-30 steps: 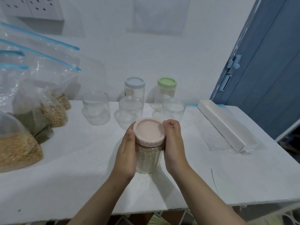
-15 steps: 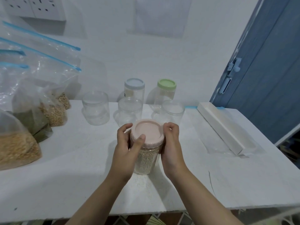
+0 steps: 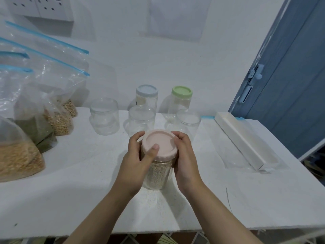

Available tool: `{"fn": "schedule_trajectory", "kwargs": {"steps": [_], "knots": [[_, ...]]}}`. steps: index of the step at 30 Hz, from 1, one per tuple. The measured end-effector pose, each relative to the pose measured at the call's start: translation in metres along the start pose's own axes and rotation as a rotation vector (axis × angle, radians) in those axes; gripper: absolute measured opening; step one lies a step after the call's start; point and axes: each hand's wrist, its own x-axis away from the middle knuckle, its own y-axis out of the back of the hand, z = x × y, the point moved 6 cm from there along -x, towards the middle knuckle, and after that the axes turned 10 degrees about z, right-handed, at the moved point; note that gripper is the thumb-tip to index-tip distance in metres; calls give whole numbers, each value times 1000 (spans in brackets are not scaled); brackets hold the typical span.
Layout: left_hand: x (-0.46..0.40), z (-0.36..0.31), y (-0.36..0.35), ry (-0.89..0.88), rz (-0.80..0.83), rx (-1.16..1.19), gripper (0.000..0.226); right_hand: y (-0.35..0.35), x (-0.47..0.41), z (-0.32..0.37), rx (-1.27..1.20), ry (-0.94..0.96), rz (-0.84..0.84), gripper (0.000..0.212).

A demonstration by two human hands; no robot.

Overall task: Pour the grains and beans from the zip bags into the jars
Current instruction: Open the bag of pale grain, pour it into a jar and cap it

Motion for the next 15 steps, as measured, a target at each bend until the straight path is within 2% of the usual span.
{"fn": "schedule_trajectory", "kwargs": {"steps": [4,8,15], "knots": [[1,0,1,-31,-2,-37,26,2,-2,1,-47,-12,-2,18],[-6,-2,7,-48,-22,-14,16,1,0,2,-52,16,-18,12],[-7,2,0,-14,10,-26,29,-4,3,6,40,15,25,25]]}}
